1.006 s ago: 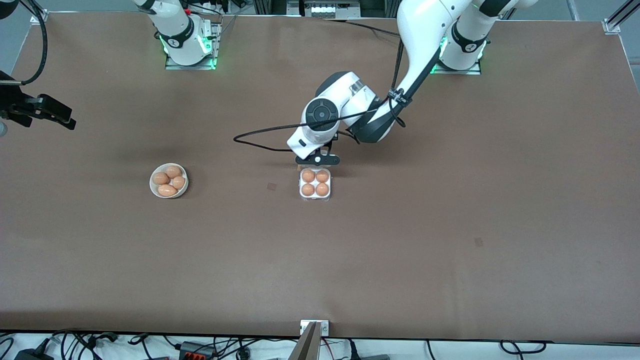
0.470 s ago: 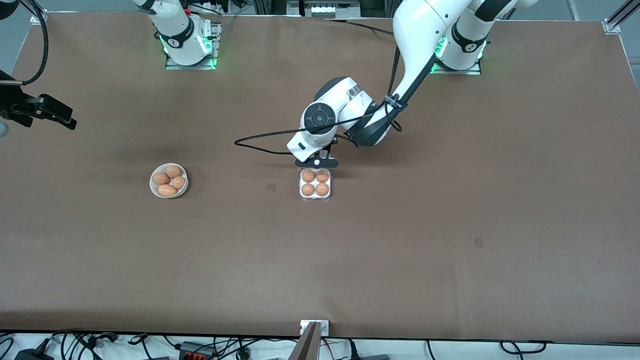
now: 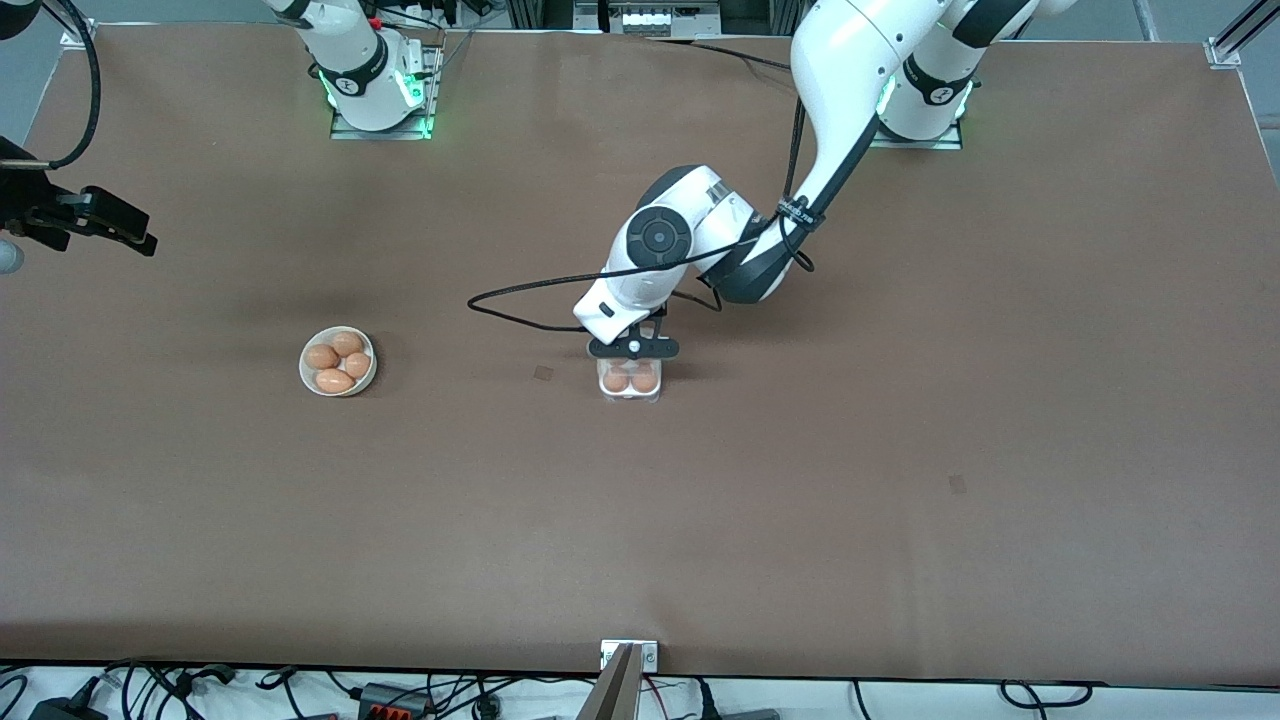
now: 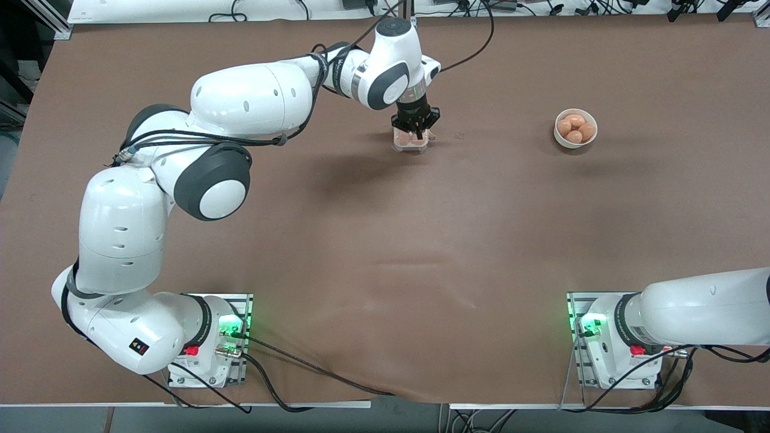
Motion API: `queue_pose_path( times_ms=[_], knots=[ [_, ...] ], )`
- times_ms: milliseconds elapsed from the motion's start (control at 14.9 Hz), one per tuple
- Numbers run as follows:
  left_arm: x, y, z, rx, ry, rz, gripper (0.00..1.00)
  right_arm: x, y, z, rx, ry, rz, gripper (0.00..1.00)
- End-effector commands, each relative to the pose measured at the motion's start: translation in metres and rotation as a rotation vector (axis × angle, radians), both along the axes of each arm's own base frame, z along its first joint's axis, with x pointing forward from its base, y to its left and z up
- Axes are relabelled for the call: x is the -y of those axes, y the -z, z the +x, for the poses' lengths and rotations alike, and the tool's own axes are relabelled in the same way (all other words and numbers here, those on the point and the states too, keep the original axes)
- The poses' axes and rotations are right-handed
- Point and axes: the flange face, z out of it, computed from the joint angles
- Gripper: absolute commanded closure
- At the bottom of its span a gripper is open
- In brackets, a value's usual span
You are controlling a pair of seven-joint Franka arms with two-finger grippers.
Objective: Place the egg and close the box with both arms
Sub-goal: 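Fold the clear lid over the eggs with the left gripper and press shut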
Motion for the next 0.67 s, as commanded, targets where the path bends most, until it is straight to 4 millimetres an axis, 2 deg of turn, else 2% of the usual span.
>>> queue_pose_path(
  times_ms=[0, 134, 201, 335, 403, 470, 537, 604],
  knots=[
    [0.000, -0.007, 0.013, 0.077, 0.090, 0.009, 1.00, -0.001, -0.002, -0.008, 0.000, -0.012, 0.000, 0.00],
    [0.001, -0.011, 0.014, 0.103, 0.095, 0.003, 1.00, 0.000, -0.002, -0.008, 0.000, -0.012, 0.000, 0.00],
    [-0.001, -0.022, 0.018, 0.113, 0.090, -0.004, 1.00, 0.000, -0.003, -0.008, 0.002, -0.012, 0.000, 0.00],
    [-0.015, -0.060, 0.027, 0.131, 0.071, -0.007, 1.00, 0.000, -0.003, -0.006, 0.010, -0.013, -0.001, 0.00],
    [-0.020, -0.081, 0.024, 0.117, 0.079, 0.011, 1.00, 0.001, -0.004, -0.007, 0.010, -0.011, 0.000, 0.00],
    [-0.034, -0.107, 0.027, 0.107, 0.071, 0.025, 1.00, 0.001, -0.004, -0.007, 0.011, -0.011, -0.001, 0.00],
    [-0.061, -0.130, 0.039, 0.089, 0.041, 0.039, 0.99, 0.001, -0.004, -0.007, 0.011, -0.011, -0.001, 0.00],
    [-0.078, -0.152, 0.042, 0.074, 0.033, 0.062, 1.00, 0.001, -0.005, -0.007, 0.011, -0.009, -0.001, 0.00]
  ],
)
